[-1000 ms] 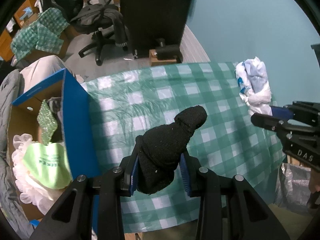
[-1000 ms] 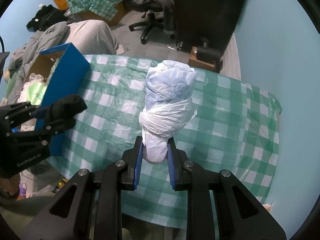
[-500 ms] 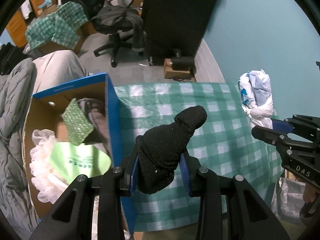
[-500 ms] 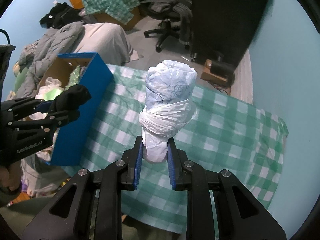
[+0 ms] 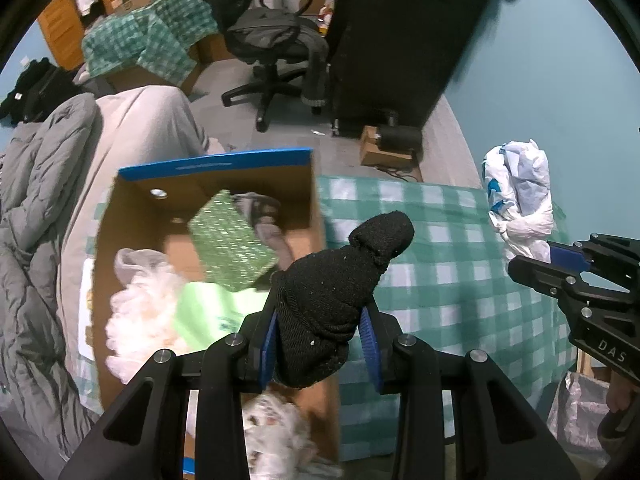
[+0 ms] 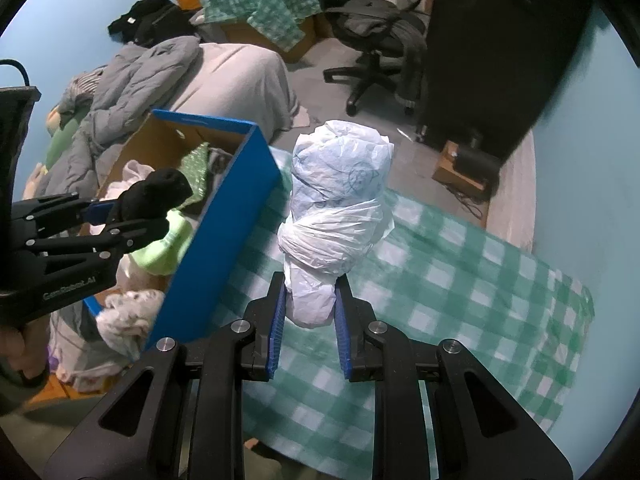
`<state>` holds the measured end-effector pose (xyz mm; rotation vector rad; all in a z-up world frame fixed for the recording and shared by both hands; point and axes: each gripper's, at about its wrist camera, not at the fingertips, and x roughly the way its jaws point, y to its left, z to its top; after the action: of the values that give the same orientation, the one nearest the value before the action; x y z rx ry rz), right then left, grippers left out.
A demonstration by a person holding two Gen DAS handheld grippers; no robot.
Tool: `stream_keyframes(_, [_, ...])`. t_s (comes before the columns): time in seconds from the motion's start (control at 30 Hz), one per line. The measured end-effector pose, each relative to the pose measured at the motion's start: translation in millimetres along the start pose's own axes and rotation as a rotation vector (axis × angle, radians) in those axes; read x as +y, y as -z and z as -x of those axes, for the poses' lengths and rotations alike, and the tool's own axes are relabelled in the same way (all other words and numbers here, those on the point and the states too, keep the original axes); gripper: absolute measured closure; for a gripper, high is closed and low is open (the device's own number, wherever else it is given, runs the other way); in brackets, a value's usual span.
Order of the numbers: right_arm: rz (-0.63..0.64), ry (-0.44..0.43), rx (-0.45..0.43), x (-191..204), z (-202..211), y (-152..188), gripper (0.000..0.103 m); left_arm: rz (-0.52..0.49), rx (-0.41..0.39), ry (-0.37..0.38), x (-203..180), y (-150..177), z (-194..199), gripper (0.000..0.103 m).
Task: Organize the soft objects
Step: 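Carry the black sock and white bundle toward the cardboard box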
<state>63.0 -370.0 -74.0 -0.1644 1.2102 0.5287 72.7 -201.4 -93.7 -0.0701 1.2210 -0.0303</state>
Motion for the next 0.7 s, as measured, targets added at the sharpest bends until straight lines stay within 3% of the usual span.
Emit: stream_keyframes(0.7, [0.111,-0.076,0.012,83,-43,-62,0.083,0.082,-0.009,-0.058,89,-27,-9,0.067])
